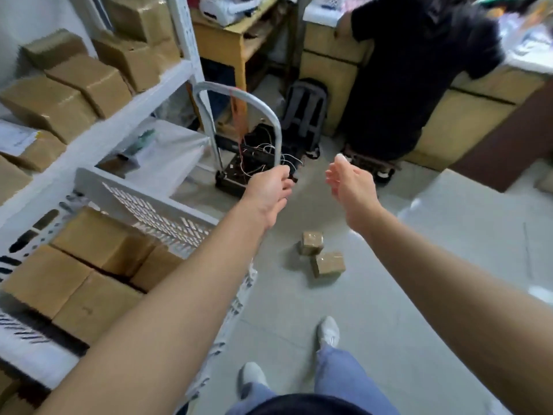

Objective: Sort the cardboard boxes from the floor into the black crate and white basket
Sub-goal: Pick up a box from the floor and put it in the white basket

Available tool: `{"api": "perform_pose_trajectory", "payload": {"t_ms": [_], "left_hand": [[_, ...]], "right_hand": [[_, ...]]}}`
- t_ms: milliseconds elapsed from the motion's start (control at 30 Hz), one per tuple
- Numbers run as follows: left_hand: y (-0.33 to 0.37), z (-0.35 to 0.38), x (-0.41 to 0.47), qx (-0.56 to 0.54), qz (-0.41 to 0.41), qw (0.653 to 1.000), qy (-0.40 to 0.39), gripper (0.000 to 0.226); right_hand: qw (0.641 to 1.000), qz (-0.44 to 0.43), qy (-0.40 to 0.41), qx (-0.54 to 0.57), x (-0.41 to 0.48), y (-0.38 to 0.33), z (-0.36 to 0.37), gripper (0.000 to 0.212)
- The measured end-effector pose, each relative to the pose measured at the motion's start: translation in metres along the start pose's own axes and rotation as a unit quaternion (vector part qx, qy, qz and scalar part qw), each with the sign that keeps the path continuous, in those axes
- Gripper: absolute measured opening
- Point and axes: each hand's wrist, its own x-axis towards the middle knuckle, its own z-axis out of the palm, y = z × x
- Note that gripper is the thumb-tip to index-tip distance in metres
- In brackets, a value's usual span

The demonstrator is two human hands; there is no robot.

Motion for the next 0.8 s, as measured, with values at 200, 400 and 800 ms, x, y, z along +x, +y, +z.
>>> {"api": "perform_pose_trajectory", "payload": {"t_ms": [200, 400, 800], "left_hand": [[-0.025, 0.079, 0.049, 0.059, -0.044, 0.997, -0.013, 0.019], [-0.072, 0.149, 0.12, 0.068, -0.104, 0.992, 0.028, 0.021], [-0.217, 0.171, 0.296, 0.075, -0.223, 0.964, 0.122, 0.026]], "right_hand": [[0.998, 0.054, 0.03, -0.011, 0.051, 0.027, -0.072, 0.038], [0.989, 0.128, -0.006, -0.075, 0.127, 0.079, -0.125, 0.066], [0.952, 0.274, -0.015, -0.138, 0.265, 0.247, -0.143, 0.053]]}}
